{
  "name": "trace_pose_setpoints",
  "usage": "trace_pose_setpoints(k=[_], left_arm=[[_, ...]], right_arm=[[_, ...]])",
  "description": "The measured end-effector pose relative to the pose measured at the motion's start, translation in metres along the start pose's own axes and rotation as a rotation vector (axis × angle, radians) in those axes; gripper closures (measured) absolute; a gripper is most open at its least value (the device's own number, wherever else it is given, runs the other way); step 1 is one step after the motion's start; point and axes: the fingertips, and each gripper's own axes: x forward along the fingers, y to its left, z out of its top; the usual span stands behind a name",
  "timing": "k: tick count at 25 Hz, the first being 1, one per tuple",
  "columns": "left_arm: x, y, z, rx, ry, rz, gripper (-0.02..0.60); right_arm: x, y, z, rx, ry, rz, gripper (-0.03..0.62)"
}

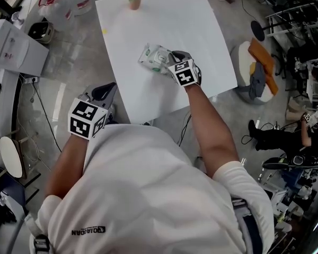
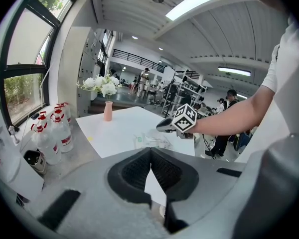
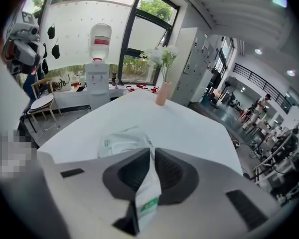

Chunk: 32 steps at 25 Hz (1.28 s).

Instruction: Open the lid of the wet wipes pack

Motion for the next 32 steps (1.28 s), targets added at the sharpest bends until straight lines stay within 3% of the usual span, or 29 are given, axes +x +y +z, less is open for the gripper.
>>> trace_pose_setpoints(k=[9, 32], left_arm=[[0.002, 0.005, -0.003, -0.019, 0.015, 0.022, 0.574], [0.001, 0.026, -0.006, -0.065, 0.05, 0.079, 0.574]], right_arm=[[0.016, -0.033, -0.014, 0.047, 0.034, -0.036, 0.561], [0.076, -0.034, -0.032, 0.03, 0.14, 0.059, 0.537]])
